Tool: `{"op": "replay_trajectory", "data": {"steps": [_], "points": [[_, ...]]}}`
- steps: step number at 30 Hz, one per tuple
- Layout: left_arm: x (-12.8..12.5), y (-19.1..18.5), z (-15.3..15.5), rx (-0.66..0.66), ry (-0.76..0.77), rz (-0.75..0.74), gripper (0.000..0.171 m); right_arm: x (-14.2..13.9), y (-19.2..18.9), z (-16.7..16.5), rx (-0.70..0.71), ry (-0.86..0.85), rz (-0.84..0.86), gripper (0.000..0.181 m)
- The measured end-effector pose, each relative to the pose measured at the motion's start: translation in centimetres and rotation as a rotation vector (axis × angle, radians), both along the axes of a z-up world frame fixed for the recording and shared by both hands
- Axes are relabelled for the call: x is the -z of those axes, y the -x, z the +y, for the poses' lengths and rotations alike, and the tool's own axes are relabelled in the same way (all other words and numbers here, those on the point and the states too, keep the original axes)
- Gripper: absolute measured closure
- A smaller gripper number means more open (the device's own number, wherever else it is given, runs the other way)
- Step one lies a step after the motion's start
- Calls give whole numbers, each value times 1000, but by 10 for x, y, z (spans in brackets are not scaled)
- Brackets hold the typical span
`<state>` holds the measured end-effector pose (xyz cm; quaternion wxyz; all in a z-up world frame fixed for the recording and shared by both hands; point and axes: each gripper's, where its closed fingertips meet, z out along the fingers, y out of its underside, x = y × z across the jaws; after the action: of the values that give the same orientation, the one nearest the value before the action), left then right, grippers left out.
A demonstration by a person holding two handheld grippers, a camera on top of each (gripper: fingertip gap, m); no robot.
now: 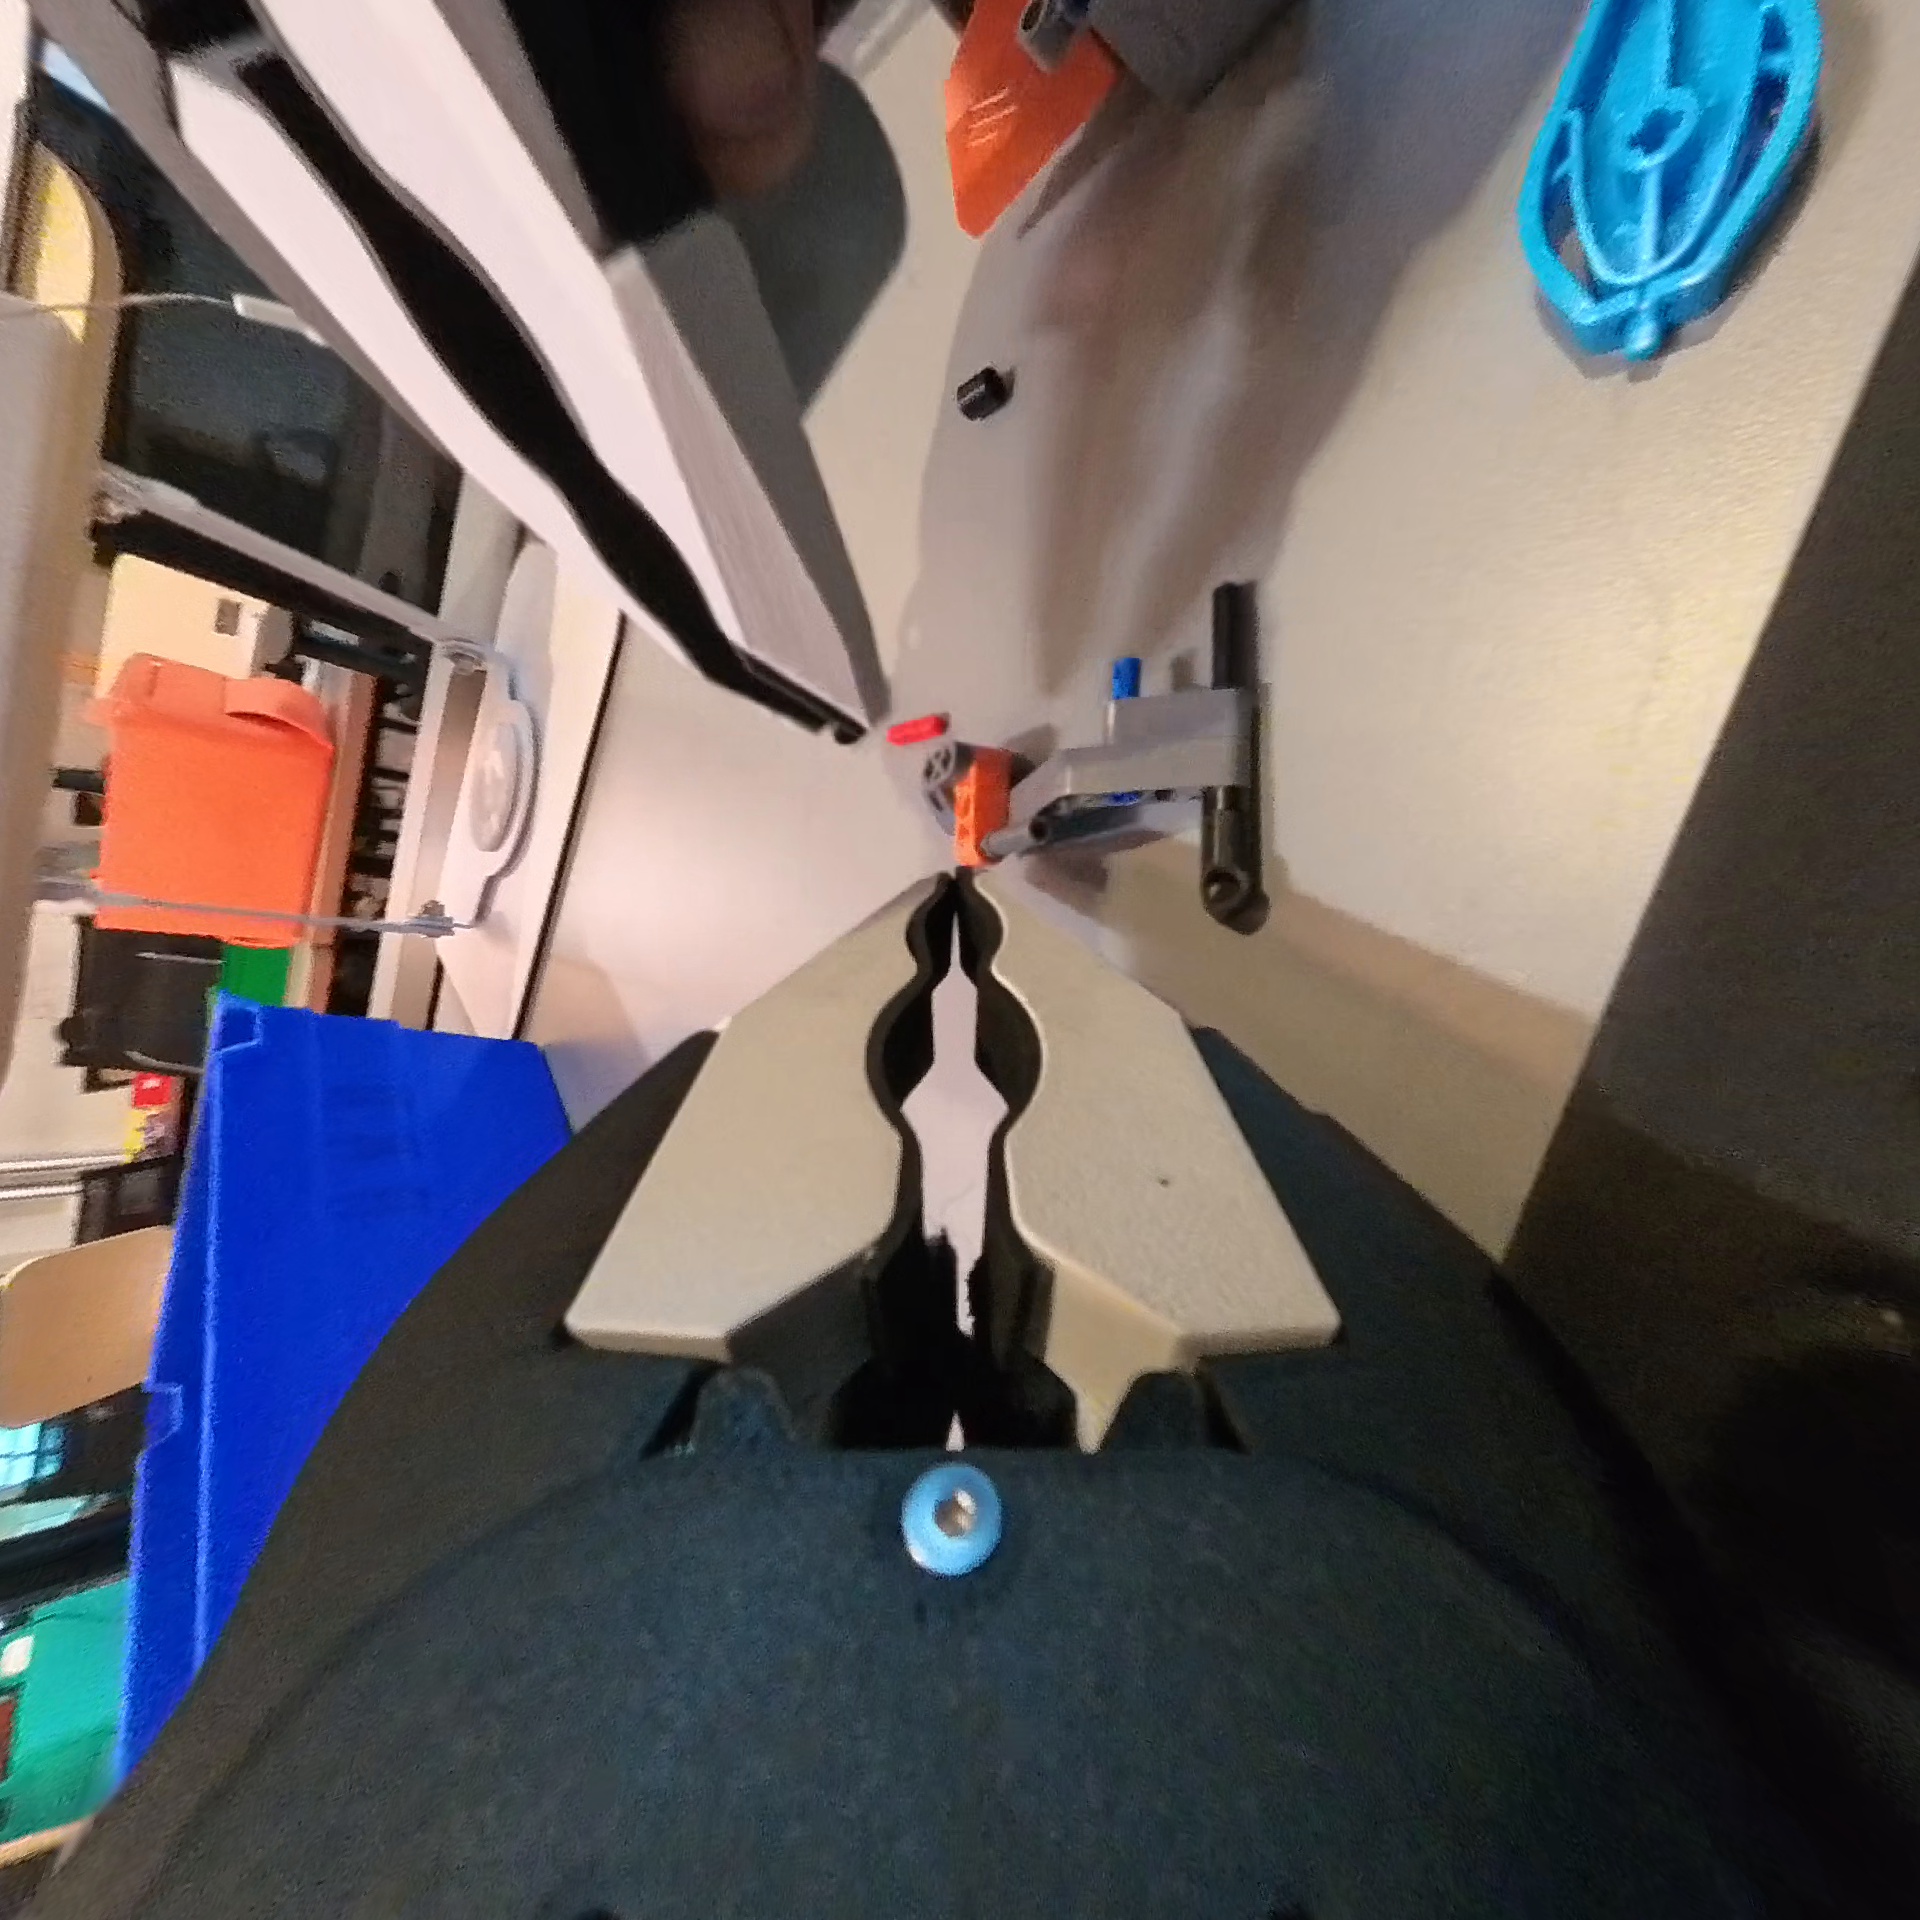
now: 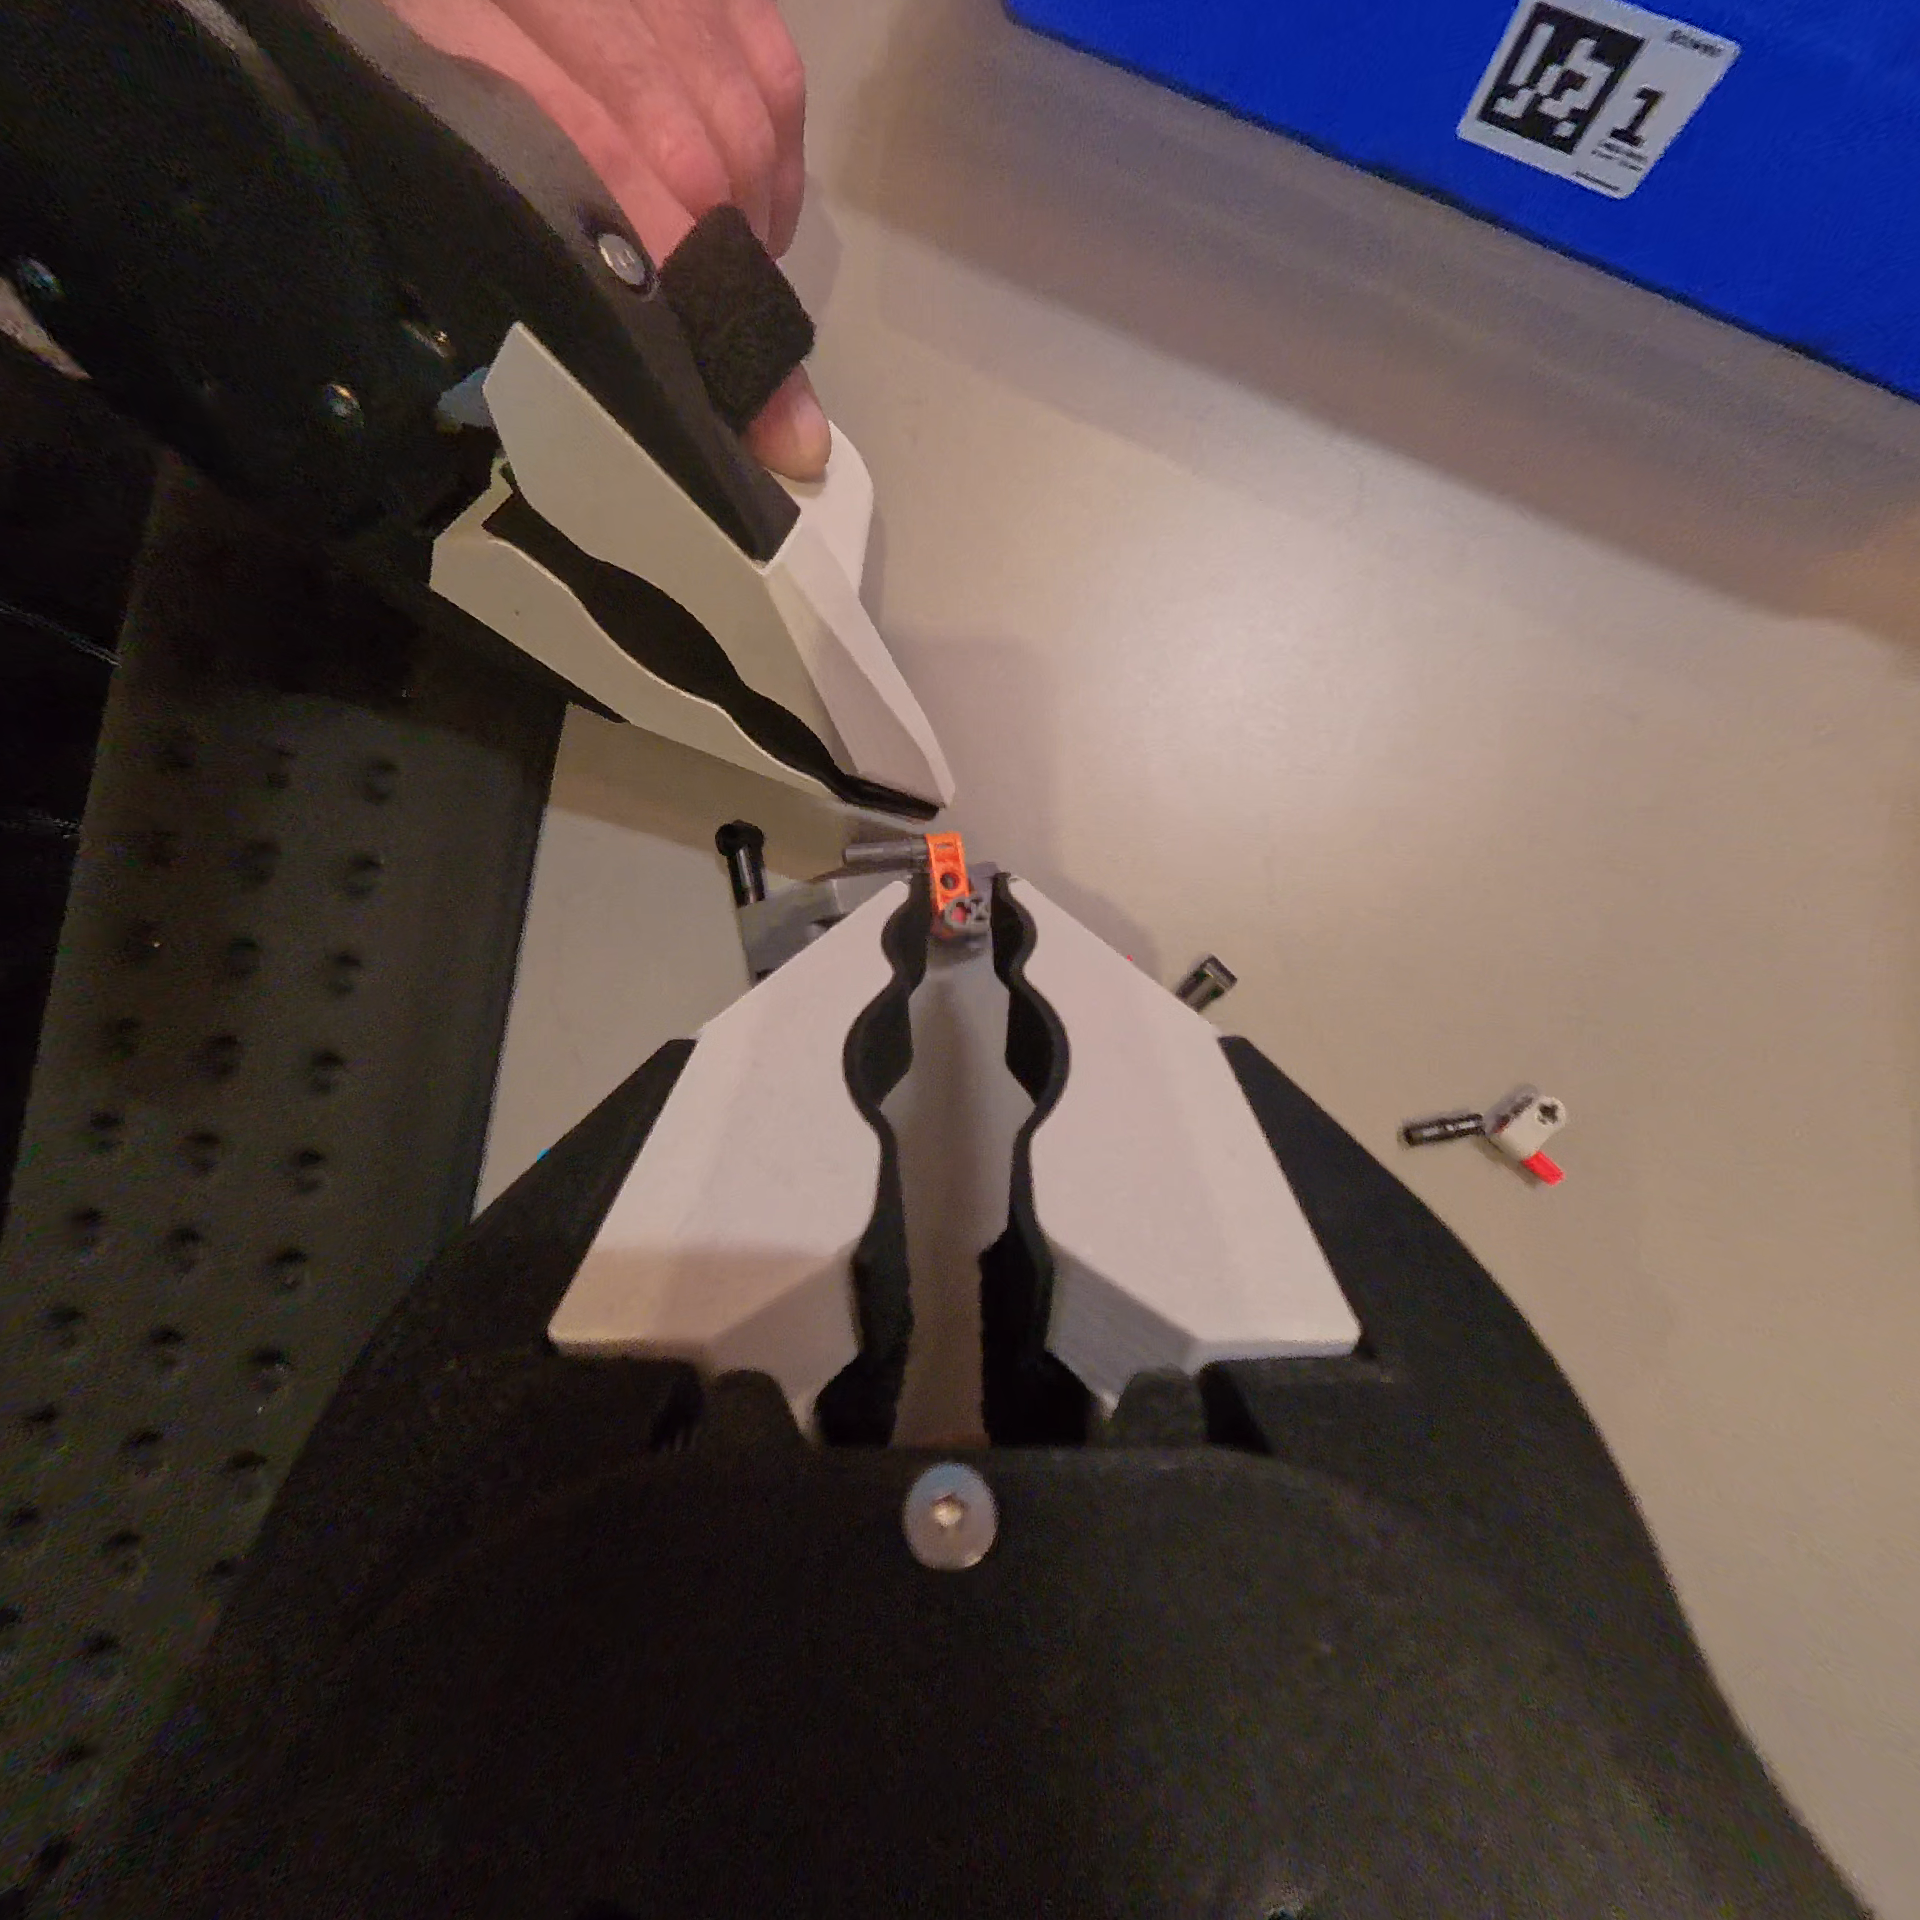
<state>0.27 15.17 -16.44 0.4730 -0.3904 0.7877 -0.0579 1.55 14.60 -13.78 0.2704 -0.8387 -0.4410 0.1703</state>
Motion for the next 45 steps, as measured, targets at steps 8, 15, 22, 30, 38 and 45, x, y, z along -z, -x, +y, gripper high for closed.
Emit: {"op": "replay_trajectory", "data": {"steps": [8,15,22,30,38,45], "points": [[4,6,5,54,126,64,151,2,-8,-14,33,-4,-28,165],[7,-3,0,125,125,89,151,16,-2,-9,61,6,-29,160],[9,-11,-7,181,124,100,166,20,-1,-6,71,24,3,162],[-9,-17,6,107,230,19,167,-3,-6,2,98,-79,23,151],[-37,-26,10,80,486,-81,168,-31,-23,13,102,-297,-39,146],[-64,-33,0,174,696,-139,168,-33,-24,16,95,-341,-35,160]]}}
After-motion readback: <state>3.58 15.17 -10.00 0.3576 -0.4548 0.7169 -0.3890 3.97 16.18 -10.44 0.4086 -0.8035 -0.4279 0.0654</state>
